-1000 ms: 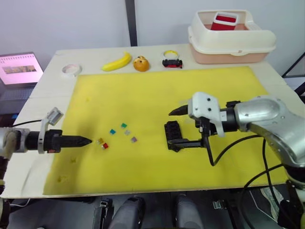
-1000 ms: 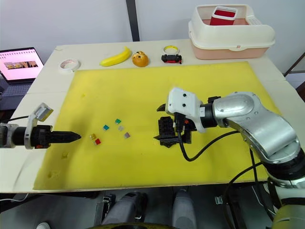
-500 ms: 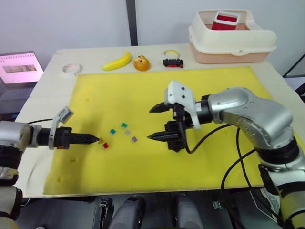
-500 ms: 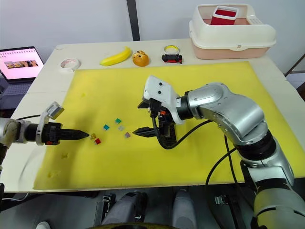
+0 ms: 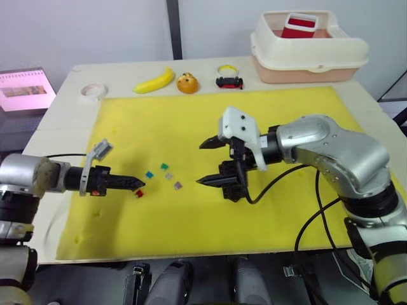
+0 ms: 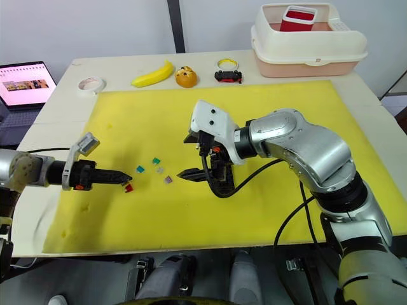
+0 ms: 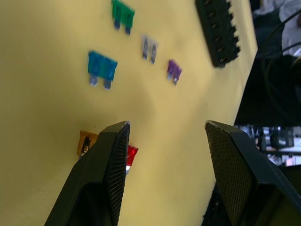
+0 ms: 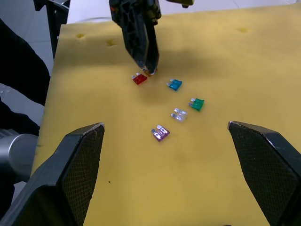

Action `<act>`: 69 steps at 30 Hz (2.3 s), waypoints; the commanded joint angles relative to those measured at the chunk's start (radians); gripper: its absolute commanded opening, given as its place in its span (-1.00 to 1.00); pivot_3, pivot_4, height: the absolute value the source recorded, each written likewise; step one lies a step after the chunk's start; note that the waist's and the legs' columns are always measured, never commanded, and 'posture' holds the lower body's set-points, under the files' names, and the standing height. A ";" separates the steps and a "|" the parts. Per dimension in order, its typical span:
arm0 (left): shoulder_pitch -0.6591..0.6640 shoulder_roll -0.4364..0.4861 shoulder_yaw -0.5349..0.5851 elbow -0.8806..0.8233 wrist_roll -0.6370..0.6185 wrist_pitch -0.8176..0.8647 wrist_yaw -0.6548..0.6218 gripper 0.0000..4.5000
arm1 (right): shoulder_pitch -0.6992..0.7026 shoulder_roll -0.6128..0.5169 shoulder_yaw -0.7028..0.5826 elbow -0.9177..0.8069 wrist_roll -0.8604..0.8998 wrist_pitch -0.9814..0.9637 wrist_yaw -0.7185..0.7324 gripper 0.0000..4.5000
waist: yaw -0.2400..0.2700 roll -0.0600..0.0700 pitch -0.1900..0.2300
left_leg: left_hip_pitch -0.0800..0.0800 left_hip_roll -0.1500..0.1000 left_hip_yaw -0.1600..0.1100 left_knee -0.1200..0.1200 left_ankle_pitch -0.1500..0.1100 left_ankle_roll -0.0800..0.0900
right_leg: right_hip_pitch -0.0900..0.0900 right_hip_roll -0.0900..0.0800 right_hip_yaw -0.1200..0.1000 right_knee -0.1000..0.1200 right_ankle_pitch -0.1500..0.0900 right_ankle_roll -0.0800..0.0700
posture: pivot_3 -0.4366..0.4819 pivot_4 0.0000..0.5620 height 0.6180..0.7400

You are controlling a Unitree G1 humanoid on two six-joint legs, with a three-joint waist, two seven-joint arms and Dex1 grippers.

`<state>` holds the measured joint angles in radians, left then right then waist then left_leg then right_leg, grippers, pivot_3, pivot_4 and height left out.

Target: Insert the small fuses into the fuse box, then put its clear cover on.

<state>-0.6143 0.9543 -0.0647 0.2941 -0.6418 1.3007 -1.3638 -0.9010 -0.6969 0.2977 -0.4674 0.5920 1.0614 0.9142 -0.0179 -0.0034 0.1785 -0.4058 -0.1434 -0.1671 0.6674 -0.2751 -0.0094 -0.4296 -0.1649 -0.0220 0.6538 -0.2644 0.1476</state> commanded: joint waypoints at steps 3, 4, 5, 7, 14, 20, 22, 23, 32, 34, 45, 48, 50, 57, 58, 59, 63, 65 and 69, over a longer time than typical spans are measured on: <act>-0.006 0.060 0.041 0.024 -0.012 -0.026 -0.028 0.20 | 0.007 -0.012 -0.019 -0.034 -0.005 -0.022 0.004 1.00 | -0.002 0.000 0.000 | 0.000 0.000 0.000 0.000 0.000 0.000 | 0.000 0.000 0.000 0.000 0.000 0.000 | -0.05 -0.47 1.00; 0.006 0.076 0.032 0.029 -0.003 -0.047 -0.044 0.20 | 0.008 -0.013 -0.018 -0.035 -0.006 -0.024 0.006 1.00 | -0.003 0.000 0.000 | 0.000 0.000 0.000 0.000 0.000 0.000 | 0.000 0.000 0.000 0.000 0.000 0.000 | -0.05 -0.47 1.00; 0.018 0.089 0.024 0.034 0.004 -0.067 -0.059 0.20 | 0.009 -0.013 -0.016 -0.036 -0.007 -0.026 0.007 1.00 | -0.005 0.000 0.000 | 0.000 0.000 0.000 0.000 0.000 0.000 | 0.000 0.000 0.000 0.000 0.000 0.000 | -0.05 -0.47 1.00; 0.037 0.102 0.012 0.056 0.017 -0.098 -0.077 0.20 | 0.010 -0.016 -0.014 -0.036 -0.010 -0.030 0.010 1.00 | -0.006 0.000 0.000 | 0.000 0.000 0.000 -0.001 0.000 0.000 | -0.001 0.000 0.000 0.000 0.000 0.000 | -0.05 -0.47 1.00; 0.097 0.081 -0.005 0.080 0.029 -0.129 -0.087 0.20 | 0.007 -0.022 0.000 -0.032 -0.027 -0.047 0.023 1.00 | 0.003 0.000 0.000 | 0.000 0.000 0.000 0.000 0.000 0.000 | -0.001 0.000 0.000 0.000 0.000 0.000 | -0.05 -0.47 1.00; 0.064 0.045 -0.014 0.111 0.033 -0.096 -0.063 0.20 | 0.008 -0.034 0.004 -0.034 -0.037 -0.051 0.034 1.00 | 0.000 0.000 0.000 | 0.000 0.000 0.000 0.000 0.000 0.000 | -0.001 0.000 0.000 0.001 0.000 0.000 | -0.05 -0.47 1.00; 0.048 0.034 -0.017 0.118 0.029 -0.079 -0.058 0.20 | 0.010 -0.038 0.003 -0.035 -0.038 -0.051 0.036 1.00 | 0.000 0.000 0.000 | 0.000 0.000 0.000 0.000 0.000 -0.001 | -0.001 0.000 0.000 0.001 0.000 0.000 | -0.05 -0.47 1.00; 0.042 0.029 -0.020 0.122 0.028 -0.073 -0.058 0.20 | 0.011 -0.039 0.002 -0.036 -0.038 -0.051 0.037 1.00 | 0.000 0.000 0.000 | 0.000 0.000 0.000 0.000 0.000 -0.001 | -0.001 0.000 0.000 0.001 0.000 0.000 | -0.05 -0.47 1.00; 0.064 0.013 -0.049 0.165 0.059 -0.125 -0.070 0.20 | 0.010 -0.045 -0.003 -0.042 -0.039 -0.042 0.040 1.00 | -0.001 0.000 0.000 | 0.000 0.000 0.000 0.000 0.000 -0.001 | -0.001 0.000 0.000 0.001 0.000 0.000 | -0.05 -0.47 1.00; 0.065 0.009 -0.054 0.196 0.075 -0.150 -0.079 0.20 | 0.009 -0.046 -0.002 -0.041 -0.040 -0.042 0.041 1.00 | -0.001 0.000 0.000 | 0.000 0.000 0.000 0.000 0.000 -0.001 | -0.001 0.000 0.000 0.001 0.000 0.000 | -0.05 -0.47 1.00; 0.072 -0.074 -0.008 0.353 0.079 -0.194 -0.067 0.20 | 0.005 -0.049 0.006 -0.035 -0.055 -0.049 0.041 1.00 | 0.002 0.001 -0.002 | 0.001 0.000 0.000 0.000 0.001 -0.002 | 0.000 0.000 0.001 0.003 0.000 0.000 | -0.05 -0.47 1.00; 0.071 -0.091 0.012 0.369 0.079 -0.193 -0.067 0.20 | 0.008 -0.051 0.007 -0.038 -0.059 -0.048 0.044 1.00 | 0.003 0.001 -0.002 | 0.001 0.000 0.000 0.000 0.001 -0.002 | 0.000 0.000 0.001 0.004 0.000 0.000 | -0.05 -0.47 1.00; 0.069 -0.096 0.015 0.380 0.085 -0.200 -0.073 0.20 | 0.009 -0.049 0.008 -0.039 -0.062 -0.048 0.044 1.00 | 0.004 0.001 -0.003 | 0.002 0.000 0.000 0.000 0.001 -0.002 | 0.000 0.000 0.001 0.004 0.000 0.000 | -0.05 -0.47 1.00; 0.048 -0.109 0.004 0.421 0.110 -0.237 -0.100 0.20 | 0.012 -0.047 0.013 -0.041 -0.073 -0.053 0.046 1.00 | 0.005 0.002 -0.004 | 0.003 -0.001 0.000 0.000 0.002 -0.002 | 0.001 0.000 0.001 0.005 0.000 0.000 | -0.05 -0.47 1.00; 0.041 -0.114 0.002 0.425 0.113 -0.241 -0.102 0.20 | 0.013 -0.047 0.014 -0.040 -0.074 -0.054 0.047 1.00 | 0.005 0.002 -0.004 | 0.003 -0.001 0.000 0.000 0.002 -0.002 | 0.001 0.000 0.001 0.005 0.000 0.000 | -0.05 -0.47 1.00; 0.035 -0.119 0.002 0.429 0.116 -0.243 -0.104 0.20 | 0.013 -0.047 0.014 -0.042 -0.075 -0.054 0.047 1.00 | 0.006 0.002 -0.004 | 0.003 -0.001 0.000 0.000 0.002 -0.003 | 0.001 0.000 0.001 0.005 0.000 0.000 | -0.05 -0.47 1.00; 0.011 -0.138 -0.003 0.443 0.137 -0.255 -0.112 0.20 | 0.015 -0.047 0.014 -0.045 -0.077 -0.051 0.046 1.00 | 0.012 0.002 -0.004 | 0.003 -0.001 0.000 0.000 0.002 -0.003 | 0.001 -0.001 0.001 0.006 0.000 0.000 | -0.05 -0.47 1.00; 0.004 -0.144 -0.005 0.444 0.145 -0.256 -0.118 0.20 | 0.016 -0.047 0.015 -0.046 -0.080 -0.052 0.045 1.00 | 0.014 0.002 -0.004 | 0.003 -0.001 -0.001 0.000 0.002 -0.003 | 0.001 -0.001 0.001 0.007 0.000 0.000 | -0.05 -0.47 1.00; -0.009 -0.156 -0.012 0.451 0.164 -0.261 -0.129 0.20 | 0.019 -0.049 0.013 -0.046 -0.082 -0.051 0.045 1.00 | 0.022 0.002 -0.004 | 0.003 -0.001 -0.001 0.001 0.003 -0.004 | 0.001 -0.001 0.001 0.008 0.000 0.000 | -0.05 -0.47 1.00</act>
<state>-0.6239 0.8158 -0.0528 0.7273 -0.5079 1.0563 -1.5087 -0.8727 -0.7384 0.3198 -0.4796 0.5140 1.0224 0.9579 0.0043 -0.0015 0.1741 -0.4024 -0.1448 -0.1678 0.6680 -0.2723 -0.0132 -0.4283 -0.1656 -0.0215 0.6614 -0.2642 0.1473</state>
